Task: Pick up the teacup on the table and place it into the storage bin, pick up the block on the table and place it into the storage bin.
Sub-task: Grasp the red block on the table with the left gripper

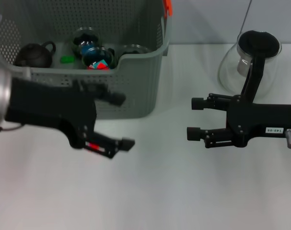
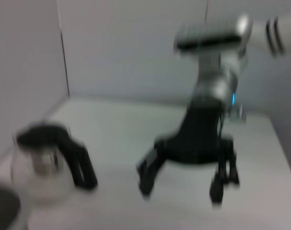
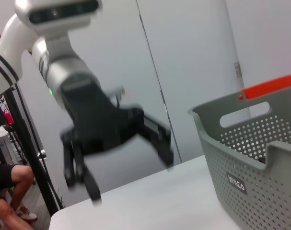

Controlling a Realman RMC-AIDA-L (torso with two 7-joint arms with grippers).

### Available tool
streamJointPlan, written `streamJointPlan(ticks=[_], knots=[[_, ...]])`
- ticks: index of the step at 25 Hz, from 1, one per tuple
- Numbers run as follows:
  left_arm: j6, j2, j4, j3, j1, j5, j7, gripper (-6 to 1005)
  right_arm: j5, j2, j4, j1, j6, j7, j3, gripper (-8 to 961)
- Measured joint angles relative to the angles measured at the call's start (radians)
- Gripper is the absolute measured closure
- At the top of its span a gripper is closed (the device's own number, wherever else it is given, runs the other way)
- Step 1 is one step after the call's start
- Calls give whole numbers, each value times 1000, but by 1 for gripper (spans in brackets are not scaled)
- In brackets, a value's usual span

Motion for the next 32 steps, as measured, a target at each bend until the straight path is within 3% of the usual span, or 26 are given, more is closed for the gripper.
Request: streamJointPlan(ticks=[5, 7, 18, 32], knots=[[-118, -23, -74, 79, -27, 216, 21, 50, 0, 2, 1, 0, 10, 7, -1, 8], [-229, -24, -121, 148, -35, 318, 15, 50, 0, 3, 1, -2, 12, 8, -1, 8], [-395, -26, -194, 368, -78, 603, -171, 52, 0, 4, 2, -7, 19, 27, -2, 8], [-488, -26, -335, 417, -170, 732, -360, 56, 0, 6, 2, -9, 34, 26, -2, 8]])
